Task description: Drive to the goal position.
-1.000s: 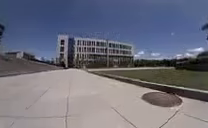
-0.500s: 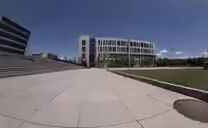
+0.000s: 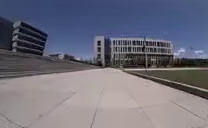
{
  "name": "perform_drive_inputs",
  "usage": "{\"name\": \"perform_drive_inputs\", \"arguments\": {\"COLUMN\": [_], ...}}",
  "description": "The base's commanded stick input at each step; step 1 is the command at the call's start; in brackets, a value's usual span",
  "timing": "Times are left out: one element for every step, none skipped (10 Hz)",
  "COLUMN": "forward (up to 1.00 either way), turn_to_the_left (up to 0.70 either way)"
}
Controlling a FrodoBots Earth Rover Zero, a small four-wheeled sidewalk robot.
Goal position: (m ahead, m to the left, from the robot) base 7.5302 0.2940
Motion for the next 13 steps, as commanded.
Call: {"name": "perform_drive_inputs", "arguments": {"forward": [0.7,0.7,0.7,0.7,0.7,0.7,0.7,0.7,0.7,0.7,0.7,0.7,0.7], "turn_to_the_left": [0.0,0.0,0.0,0.0,0.0,0.0,0.0,0.0,0.0,0.0,0.0,0.0,0.0]}}
